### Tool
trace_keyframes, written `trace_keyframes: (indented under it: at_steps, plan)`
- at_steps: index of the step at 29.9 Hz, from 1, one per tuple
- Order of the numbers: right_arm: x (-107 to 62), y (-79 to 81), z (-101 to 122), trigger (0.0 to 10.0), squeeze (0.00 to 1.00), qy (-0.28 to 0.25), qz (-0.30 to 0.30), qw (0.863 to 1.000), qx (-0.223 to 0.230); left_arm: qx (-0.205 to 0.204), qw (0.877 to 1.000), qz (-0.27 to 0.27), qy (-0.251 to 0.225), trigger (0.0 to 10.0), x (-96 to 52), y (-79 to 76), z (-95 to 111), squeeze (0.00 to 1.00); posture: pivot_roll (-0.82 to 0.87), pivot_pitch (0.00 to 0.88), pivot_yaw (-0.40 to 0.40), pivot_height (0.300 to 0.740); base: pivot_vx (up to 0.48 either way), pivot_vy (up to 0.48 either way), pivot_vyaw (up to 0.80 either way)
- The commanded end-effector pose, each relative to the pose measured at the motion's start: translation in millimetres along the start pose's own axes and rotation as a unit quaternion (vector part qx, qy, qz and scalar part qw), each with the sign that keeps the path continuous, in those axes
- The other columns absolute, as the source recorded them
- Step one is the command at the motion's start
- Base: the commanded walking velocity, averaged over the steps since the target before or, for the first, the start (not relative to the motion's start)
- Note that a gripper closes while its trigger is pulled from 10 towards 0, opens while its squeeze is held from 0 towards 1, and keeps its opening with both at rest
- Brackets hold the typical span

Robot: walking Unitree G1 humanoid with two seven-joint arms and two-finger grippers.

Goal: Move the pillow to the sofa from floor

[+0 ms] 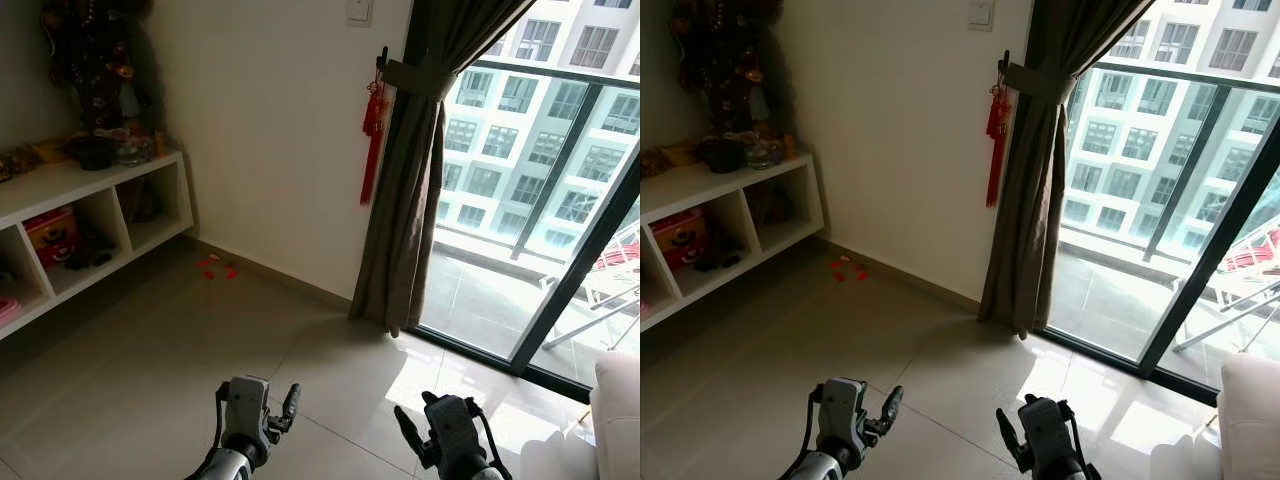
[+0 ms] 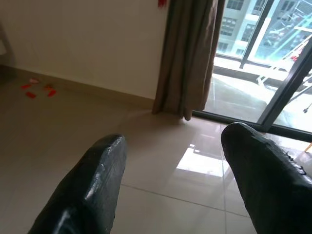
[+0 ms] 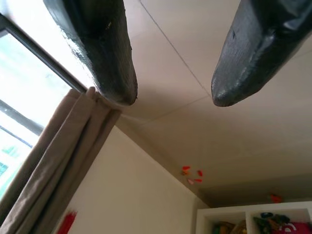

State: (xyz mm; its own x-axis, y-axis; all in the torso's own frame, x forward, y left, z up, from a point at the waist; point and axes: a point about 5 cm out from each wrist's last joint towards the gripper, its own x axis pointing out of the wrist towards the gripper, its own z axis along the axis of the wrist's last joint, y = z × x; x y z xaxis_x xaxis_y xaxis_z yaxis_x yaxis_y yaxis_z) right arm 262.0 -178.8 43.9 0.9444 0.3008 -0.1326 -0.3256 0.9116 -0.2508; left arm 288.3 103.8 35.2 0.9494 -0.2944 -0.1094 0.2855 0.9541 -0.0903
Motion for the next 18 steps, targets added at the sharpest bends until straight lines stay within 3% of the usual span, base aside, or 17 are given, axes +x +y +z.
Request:
trace_keyframes:
  at_steps: [1,4,13,18]
  plan:
    - [-4.5,-1.4,-6,10.0,0.0,0.01,-0.008,1.0,0.005,-0.001,1.0,-0.002,-0.004,10.0,0.2,-0.8,2,0.0,0.29,0.0,-0.038,0.74,0.0,0.0,0.0]
    - [-8.3,-0.5,-9,10.0,0.0,0.013,-0.015,1.0,0.01,0.005,1.0,-0.013,-0.003,10.0,1.9,-3.0,3,0.0,0.26,0.0,-0.022,0.74,0.0,0.0,0.0]
    - [-41.3,-1.2,-24,10.0,0.0,0.029,-0.09,0.995,0.031,0.022,0.996,-0.086,0.015,10.0,13.2,-21.9,5,0.0,0.1,0.0,0.065,0.74,0.0,0.0,0.0]
    - [-47.7,-3.0,-25,10.0,0.0,0.03,-0.104,0.994,0.032,0.018,0.995,-0.096,0.02,10.0,15.1,-25.8,4,0.0,0.08,0.0,0.075,0.74,0.0,0.0,0.0]
